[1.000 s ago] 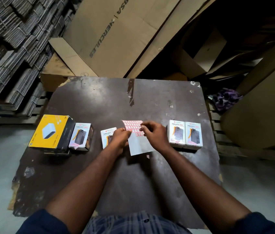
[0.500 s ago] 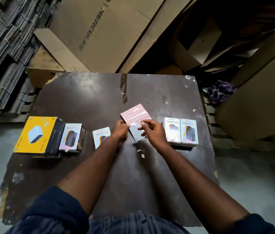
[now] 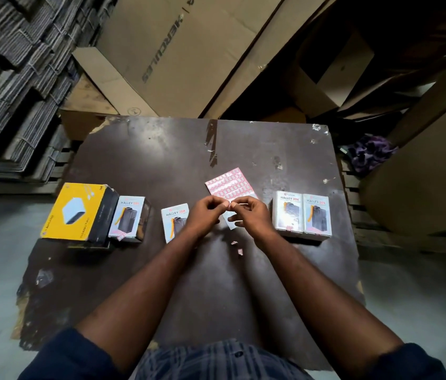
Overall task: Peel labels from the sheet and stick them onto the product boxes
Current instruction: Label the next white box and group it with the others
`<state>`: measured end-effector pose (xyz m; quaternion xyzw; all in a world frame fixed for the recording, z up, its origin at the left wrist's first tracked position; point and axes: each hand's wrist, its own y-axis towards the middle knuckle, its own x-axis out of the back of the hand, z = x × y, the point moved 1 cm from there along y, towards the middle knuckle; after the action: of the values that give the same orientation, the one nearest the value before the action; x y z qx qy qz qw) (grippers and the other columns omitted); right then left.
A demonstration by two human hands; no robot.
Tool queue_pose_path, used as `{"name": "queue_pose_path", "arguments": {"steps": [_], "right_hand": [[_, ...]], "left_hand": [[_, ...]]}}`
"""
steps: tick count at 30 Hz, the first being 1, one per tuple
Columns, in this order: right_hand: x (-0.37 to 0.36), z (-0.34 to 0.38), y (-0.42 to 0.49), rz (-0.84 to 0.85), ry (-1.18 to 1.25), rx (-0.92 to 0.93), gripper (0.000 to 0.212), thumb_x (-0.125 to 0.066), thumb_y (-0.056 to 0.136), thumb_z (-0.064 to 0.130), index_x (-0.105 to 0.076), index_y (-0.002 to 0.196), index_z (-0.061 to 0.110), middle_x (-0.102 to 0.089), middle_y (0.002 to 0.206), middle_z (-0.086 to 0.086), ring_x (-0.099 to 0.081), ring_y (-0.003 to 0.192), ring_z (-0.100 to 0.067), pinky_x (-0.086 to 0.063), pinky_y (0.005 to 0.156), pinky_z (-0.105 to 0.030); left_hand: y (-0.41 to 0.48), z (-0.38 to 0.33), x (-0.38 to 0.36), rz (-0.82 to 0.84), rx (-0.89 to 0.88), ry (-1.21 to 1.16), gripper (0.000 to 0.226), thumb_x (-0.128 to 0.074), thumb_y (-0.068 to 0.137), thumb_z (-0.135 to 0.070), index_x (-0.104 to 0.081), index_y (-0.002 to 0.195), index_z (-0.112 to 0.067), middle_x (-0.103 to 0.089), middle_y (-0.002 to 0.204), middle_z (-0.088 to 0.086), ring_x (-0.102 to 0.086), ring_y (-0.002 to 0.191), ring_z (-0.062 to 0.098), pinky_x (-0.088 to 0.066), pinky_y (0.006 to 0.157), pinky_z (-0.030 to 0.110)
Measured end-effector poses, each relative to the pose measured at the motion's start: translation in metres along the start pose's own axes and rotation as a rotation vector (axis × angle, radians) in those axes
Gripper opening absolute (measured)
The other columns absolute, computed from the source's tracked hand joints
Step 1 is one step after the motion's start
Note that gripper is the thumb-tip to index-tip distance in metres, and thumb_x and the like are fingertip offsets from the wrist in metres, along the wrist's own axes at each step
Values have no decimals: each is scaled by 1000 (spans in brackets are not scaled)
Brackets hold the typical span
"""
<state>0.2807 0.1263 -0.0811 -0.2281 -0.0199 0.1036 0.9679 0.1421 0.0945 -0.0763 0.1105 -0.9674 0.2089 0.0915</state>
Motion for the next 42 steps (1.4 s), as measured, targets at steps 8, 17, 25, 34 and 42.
{"name": "queue_pose_path", "arguments": {"steps": [8,17,25,34,42], "right_hand": [[-13,5,-15,75,-72,33,6,-62,97,15,-59,99,10,-72,87,-4,-67,63,-15,-48,56,-23],[-27,3,-32,25,-383,194,7,-67,91,28,-64,89,22,-71,89,0,-70,69,-16,-48,65,-27],[-35,7,-52,-5,-346,280,16,-70,89,15,-66,104,17,-73,93,-6,-71,70,-20,-45,55,-10],[-41,-2,-66,29,-370,222,21,-78,85,19,-73,102,7,-70,80,-2,-65,64,-10,-53,56,-20],[-57,-6,-79,100,-252,63,6,-75,87,14,-69,85,16,-68,75,-1,-62,54,-11,-47,54,-22]], "left_hand": [[-12,7,14,-141,-83,173,7,-71,88,-28,-71,87,-21,-73,83,-8,-66,75,9,-56,76,38],[-43,10,27,-233,-180,281,6,-70,89,-27,-68,88,-22,-66,79,-11,-64,78,12,-51,74,30],[-61,10,38,-235,-261,275,3,-72,87,-19,-69,86,-20,-69,80,-9,-65,80,9,-52,76,27],[-74,15,49,-229,-299,265,21,-73,85,-16,-63,99,-28,-67,79,-10,-67,76,7,-56,77,35],[-89,19,65,-249,-402,315,18,-71,85,-8,-63,100,-17,-64,79,-12,-61,63,-2,-47,63,15]]}}
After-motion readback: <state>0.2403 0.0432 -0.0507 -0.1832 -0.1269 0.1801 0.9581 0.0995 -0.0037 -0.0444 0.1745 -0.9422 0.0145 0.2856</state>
